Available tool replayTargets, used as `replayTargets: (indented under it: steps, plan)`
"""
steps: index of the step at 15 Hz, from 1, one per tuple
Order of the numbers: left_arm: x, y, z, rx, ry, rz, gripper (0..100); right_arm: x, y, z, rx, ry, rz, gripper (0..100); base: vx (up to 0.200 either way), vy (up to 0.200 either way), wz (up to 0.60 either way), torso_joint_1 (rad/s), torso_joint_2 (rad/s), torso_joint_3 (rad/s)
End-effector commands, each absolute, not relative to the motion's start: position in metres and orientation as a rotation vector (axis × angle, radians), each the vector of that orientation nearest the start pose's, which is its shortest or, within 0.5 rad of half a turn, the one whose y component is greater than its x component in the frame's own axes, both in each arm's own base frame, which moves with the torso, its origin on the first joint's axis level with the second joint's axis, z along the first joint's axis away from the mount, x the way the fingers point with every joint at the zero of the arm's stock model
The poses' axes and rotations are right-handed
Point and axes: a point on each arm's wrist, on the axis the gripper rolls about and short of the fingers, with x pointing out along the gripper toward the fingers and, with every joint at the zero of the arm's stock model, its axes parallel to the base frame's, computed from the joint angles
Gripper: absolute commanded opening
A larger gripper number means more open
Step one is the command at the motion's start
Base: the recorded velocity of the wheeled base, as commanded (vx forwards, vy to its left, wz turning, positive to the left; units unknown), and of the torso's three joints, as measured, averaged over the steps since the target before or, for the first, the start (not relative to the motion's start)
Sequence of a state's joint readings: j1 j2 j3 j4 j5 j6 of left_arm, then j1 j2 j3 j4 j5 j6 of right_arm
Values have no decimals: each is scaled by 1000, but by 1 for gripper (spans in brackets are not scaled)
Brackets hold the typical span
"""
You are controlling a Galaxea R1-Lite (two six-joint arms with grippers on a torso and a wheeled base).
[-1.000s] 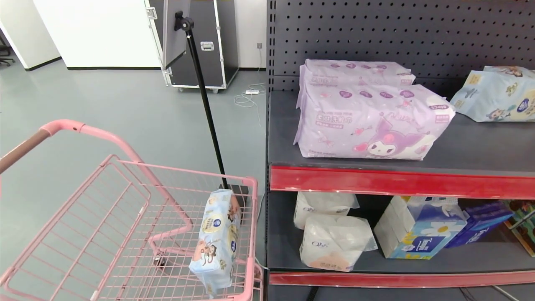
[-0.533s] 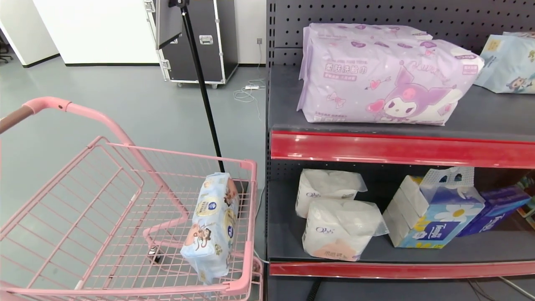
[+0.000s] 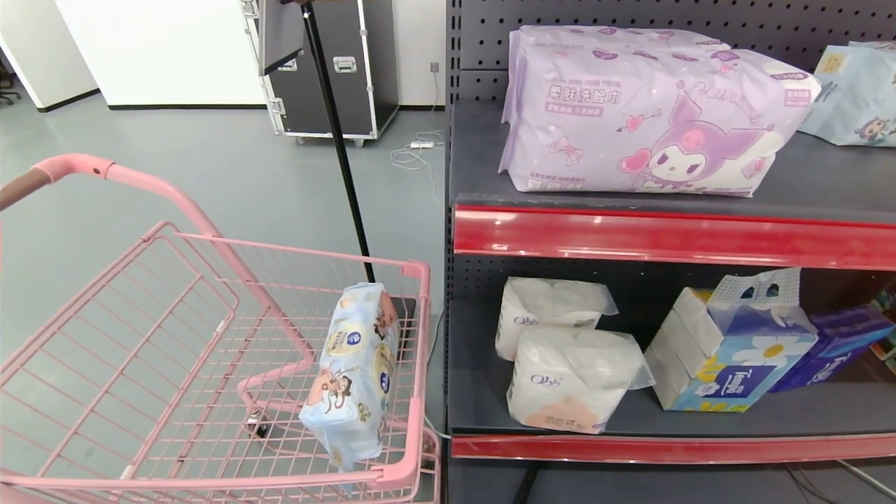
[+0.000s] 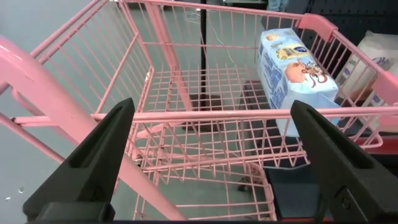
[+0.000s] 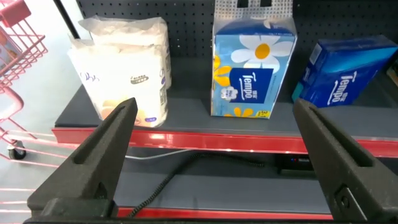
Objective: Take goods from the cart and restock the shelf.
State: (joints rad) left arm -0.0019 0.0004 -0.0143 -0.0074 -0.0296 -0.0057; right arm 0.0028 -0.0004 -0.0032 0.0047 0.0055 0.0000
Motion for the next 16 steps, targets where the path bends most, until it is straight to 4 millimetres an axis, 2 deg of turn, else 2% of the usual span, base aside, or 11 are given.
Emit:
replayTargets:
  steps: [1,2,3,4,6,7,8,10,12,13,16]
  plan:
    - [-11,0,174,-138,-27,-50,100,-23,0,76,0,2,9,100,0,0,0,0,0,0]
    - [19,-1,243,-256,-37,-65,100,-23,0,76,0,2,9,100,0,0,0,0,0,0]
    - [45,-2,272,-245,-7,-68,100,-23,0,76,0,2,9,100,0,0,0,0,0,0]
    - [73,-5,279,-189,58,-107,100,-23,0,76,0,2,9,100,0,0,0,0,0,0]
    - [120,-13,263,-87,229,-174,100,-23,0,76,0,2,9,100,0,0,0,0,0,0]
    - [134,-19,256,-79,293,-201,100,-23,0,76,0,2,9,100,0,0,0,0,0,0]
    - [143,-28,250,-68,346,-253,100,-23,0,76,0,2,9,100,0,0,0,0,0,0]
    - [164,-61,232,-12,531,-387,100,-23,0,76,0,2,9,100,0,0,0,0,0,0]
    - [181,-75,215,29,649,-391,100,-23,0,76,0,2,9,100,0,0,0,0,0,0]
    - [201,-85,206,50,700,-367,100,-23,0,76,0,2,9,100,0,0,0,0,0,0]
    - [228,-101,194,79,774,-356,100,-23,0,76,0,2,9,100,0,0,0,0,0,0]
